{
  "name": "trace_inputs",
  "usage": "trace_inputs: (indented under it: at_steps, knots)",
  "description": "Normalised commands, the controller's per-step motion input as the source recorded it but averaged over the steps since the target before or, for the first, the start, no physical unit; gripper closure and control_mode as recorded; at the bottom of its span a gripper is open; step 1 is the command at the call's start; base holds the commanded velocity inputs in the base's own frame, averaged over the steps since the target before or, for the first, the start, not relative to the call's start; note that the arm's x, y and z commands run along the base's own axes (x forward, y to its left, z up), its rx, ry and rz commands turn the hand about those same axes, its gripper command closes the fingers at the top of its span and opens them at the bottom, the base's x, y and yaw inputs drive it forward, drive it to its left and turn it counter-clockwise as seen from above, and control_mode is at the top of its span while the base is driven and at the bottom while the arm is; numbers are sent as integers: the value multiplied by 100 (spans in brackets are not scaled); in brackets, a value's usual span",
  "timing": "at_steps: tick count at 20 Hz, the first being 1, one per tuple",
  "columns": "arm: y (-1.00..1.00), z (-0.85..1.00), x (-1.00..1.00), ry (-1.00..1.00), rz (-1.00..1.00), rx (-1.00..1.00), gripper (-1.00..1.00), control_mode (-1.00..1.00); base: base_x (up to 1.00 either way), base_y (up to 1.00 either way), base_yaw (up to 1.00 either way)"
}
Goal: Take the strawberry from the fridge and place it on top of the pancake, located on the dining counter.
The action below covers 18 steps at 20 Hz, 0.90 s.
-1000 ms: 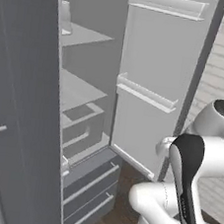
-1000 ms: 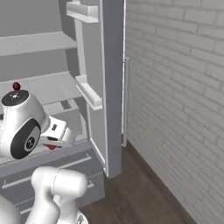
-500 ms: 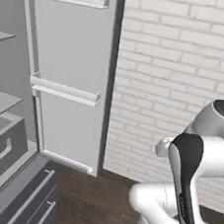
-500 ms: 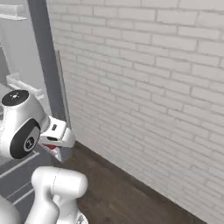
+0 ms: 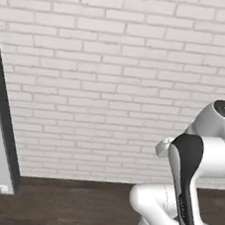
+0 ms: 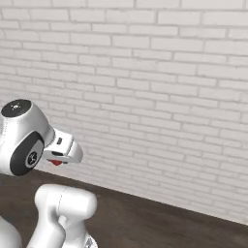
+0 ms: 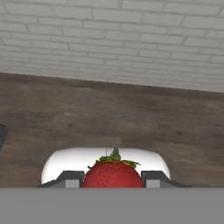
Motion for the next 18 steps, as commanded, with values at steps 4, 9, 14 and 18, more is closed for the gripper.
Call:
trace_inputs:
  at_steps: [4,9,14,18]
  knots:
    - [0,0,0,0,0,0,100,100,0,-77,-61]
    - [0,0,0,0,0,0,100,100,15,-58,-61]
    - [0,0,0,0,0,0,100,100,38,-2,-47]
    - [0,0,0,0,0,0,100,100,69,-12,-39]
